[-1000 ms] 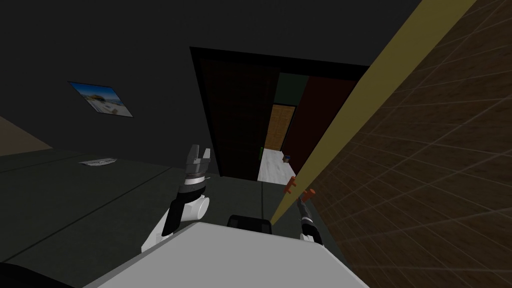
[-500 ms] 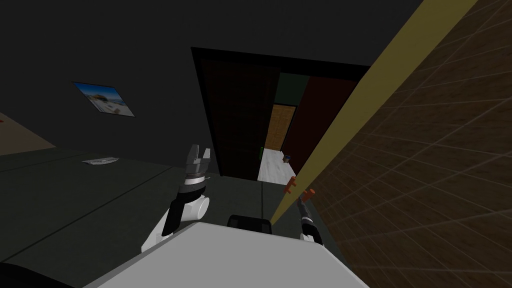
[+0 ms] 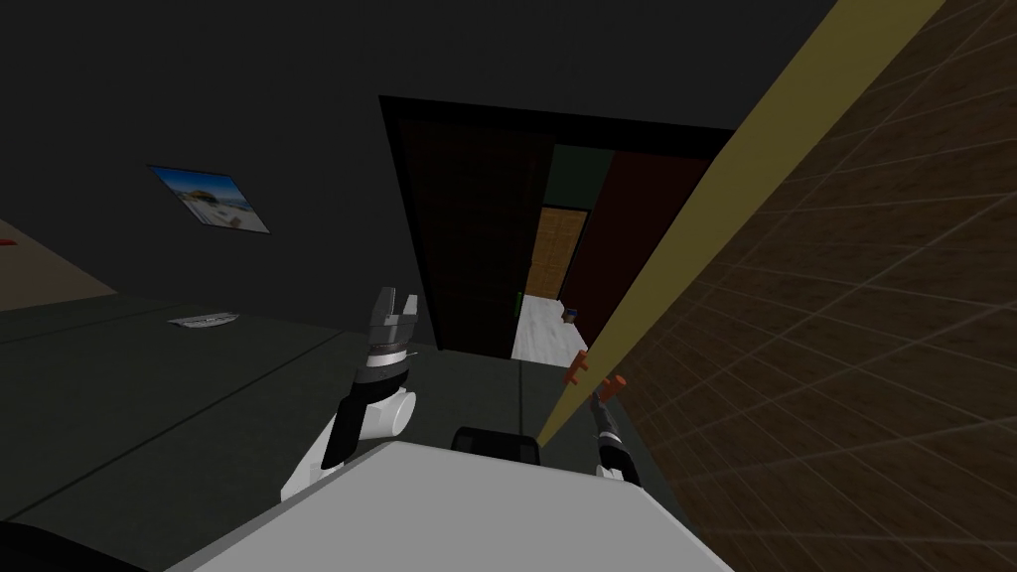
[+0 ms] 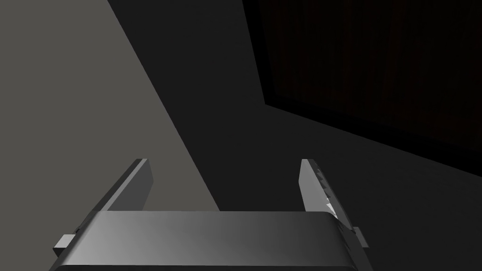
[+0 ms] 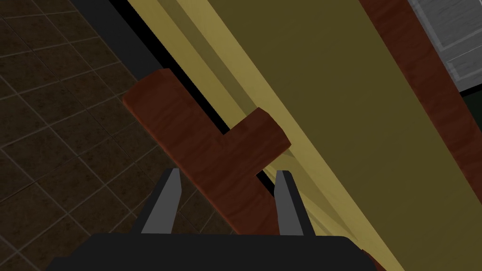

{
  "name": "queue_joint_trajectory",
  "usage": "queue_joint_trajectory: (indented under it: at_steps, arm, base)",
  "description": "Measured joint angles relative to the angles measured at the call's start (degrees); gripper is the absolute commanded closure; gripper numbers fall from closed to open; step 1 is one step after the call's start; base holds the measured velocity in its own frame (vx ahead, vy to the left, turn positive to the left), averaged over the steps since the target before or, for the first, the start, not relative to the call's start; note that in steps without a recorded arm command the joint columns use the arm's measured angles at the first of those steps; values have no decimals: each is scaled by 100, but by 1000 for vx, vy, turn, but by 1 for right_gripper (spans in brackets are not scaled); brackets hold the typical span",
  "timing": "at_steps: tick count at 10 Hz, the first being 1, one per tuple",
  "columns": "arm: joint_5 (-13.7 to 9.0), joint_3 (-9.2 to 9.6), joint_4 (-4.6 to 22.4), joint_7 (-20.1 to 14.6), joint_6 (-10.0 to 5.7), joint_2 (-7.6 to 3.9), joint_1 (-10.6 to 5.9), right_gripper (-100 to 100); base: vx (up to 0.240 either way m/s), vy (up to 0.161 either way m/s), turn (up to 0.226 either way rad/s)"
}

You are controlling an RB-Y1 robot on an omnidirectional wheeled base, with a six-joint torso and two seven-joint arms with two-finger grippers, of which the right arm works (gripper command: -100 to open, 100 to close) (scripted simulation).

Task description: Pull the door open

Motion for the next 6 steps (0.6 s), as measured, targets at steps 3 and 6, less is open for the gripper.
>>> queue_joint_trajectory:
  at_steps: [3,6]
  arm:
    - [5,7,-55,-16,27,-5,27,100]
    - [30,-22,3,-125,-46,-30,67,100]
  base:
    - [-19,-4,33]
    - [-60,-75,40]
